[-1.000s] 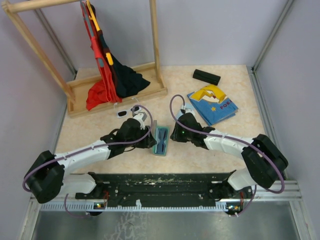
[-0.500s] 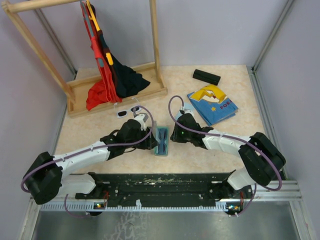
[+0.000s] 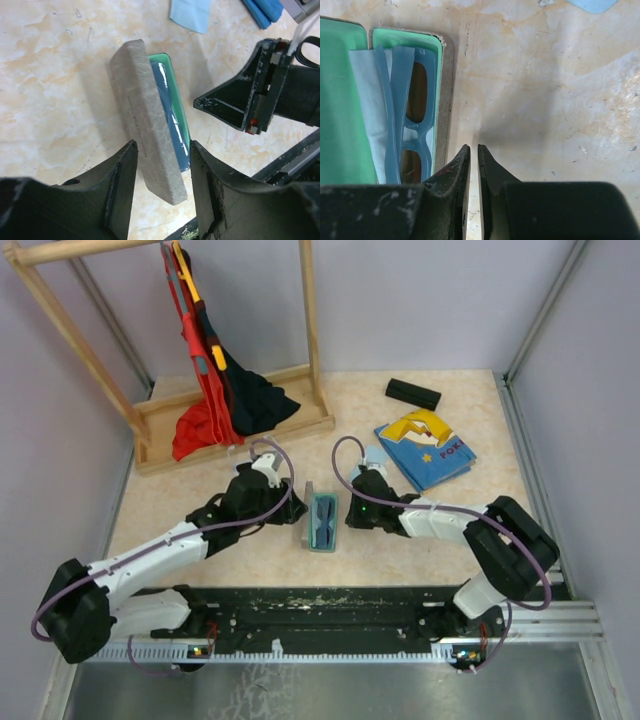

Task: Organize the sunglasses
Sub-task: Close the sunglasses case at the center of the board.

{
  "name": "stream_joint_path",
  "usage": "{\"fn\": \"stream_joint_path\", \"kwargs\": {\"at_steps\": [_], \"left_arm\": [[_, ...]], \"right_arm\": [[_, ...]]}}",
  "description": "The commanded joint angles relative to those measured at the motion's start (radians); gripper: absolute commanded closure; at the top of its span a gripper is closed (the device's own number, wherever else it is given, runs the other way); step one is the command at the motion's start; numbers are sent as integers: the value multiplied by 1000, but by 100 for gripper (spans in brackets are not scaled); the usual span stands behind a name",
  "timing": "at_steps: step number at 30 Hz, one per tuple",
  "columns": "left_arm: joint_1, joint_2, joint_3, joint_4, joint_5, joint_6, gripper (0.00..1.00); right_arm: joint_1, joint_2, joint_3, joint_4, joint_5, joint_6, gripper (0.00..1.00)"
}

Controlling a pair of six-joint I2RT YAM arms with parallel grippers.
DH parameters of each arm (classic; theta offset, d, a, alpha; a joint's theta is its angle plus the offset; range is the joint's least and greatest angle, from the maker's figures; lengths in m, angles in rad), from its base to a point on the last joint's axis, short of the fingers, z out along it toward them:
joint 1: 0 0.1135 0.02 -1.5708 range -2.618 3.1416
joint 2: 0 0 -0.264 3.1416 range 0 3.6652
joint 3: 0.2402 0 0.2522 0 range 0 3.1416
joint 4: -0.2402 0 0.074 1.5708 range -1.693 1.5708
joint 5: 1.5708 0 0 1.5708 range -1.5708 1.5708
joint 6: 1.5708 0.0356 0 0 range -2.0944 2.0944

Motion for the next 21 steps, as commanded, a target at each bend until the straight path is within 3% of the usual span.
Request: {"fn": "stream_joint_path", "kwargs": {"at_steps": [1,9,21], "left_arm": [[40,20,3,51,48,27,49],[43,56,-29,108,125,36,56],[45,90,-34,111,98,37,63]], "right_arm": [[2,16,15,67,-43,-12,90],[2,49,11,105,-97,3,92],[2,73,19,120,-119,5,94]]}}
